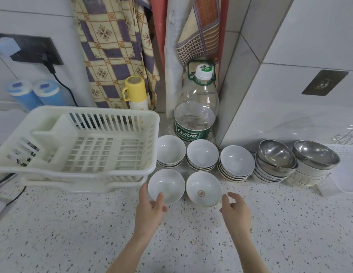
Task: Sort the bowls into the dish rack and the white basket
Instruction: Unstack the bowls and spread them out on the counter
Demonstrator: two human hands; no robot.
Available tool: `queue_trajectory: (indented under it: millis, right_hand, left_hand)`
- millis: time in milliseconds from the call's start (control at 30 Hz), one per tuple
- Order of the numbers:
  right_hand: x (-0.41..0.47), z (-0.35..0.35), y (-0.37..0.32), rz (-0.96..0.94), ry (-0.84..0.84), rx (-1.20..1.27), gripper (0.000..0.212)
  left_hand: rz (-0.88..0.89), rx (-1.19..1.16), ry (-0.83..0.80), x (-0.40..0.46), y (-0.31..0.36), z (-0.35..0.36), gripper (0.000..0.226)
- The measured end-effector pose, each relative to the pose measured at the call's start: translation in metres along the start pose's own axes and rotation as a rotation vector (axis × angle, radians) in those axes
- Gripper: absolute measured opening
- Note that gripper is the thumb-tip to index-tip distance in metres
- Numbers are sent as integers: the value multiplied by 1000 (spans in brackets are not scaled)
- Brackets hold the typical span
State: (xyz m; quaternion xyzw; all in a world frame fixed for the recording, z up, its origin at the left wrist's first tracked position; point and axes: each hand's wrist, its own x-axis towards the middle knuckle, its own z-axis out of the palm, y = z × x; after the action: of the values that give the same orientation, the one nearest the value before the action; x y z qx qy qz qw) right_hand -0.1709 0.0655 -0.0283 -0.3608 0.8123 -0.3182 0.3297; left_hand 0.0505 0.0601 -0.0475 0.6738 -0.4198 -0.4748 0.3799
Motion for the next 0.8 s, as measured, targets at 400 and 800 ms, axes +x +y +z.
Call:
queue_trajectory:
  millis: [400,800]
  right_hand:
    - [60,31,-64,159,-262,185,27]
    - [84,67,-77,196,-77,135,24]
  left_hand:
    - [-279,-298,42,73,57,42,24]
    - [-316,-429,149,93,63,54,14]
